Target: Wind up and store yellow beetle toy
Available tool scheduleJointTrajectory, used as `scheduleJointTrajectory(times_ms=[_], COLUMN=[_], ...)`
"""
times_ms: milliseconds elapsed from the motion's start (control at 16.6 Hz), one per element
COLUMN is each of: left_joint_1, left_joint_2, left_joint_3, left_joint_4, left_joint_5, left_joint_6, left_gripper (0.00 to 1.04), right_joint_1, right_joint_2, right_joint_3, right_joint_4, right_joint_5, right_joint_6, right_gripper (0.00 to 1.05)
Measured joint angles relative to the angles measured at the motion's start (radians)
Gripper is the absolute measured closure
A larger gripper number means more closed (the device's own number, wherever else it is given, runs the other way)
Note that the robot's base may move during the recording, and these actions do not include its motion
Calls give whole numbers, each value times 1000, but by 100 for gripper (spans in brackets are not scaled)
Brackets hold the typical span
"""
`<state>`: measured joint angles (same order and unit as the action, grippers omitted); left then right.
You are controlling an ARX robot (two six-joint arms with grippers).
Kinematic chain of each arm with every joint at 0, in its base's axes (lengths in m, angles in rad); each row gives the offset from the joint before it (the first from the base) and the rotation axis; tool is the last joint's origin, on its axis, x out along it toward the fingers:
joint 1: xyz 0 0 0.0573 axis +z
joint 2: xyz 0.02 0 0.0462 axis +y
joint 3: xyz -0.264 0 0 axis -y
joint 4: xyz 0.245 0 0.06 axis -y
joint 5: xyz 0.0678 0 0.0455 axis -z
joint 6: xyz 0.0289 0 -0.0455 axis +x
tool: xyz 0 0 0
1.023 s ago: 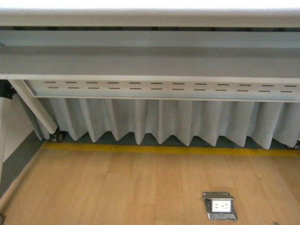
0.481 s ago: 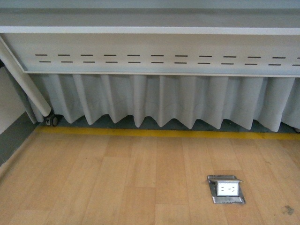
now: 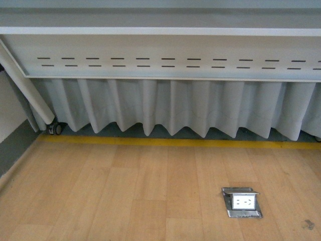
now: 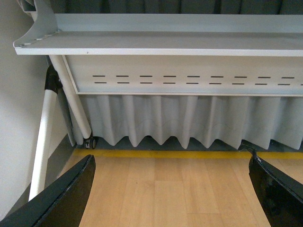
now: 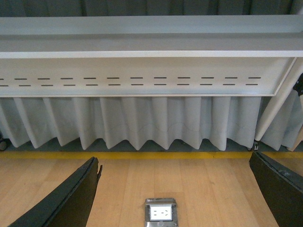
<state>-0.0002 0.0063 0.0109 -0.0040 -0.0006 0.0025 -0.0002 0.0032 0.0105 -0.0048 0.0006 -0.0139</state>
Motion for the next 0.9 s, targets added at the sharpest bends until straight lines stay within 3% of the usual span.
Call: scheduleJointTrajectory(times_ms=[902], left_joint_1=[0], left_joint_2=[0], left_joint_3=[0], left_joint_4=[0], left_joint_5=[0], left_joint_6=[0], left_gripper=[7], right_joint_1=[0], right_joint_2=[0], right_joint_3=[0], right_joint_4=[0], right_joint_5=[0], right_joint_6=[0], right_gripper=[7])
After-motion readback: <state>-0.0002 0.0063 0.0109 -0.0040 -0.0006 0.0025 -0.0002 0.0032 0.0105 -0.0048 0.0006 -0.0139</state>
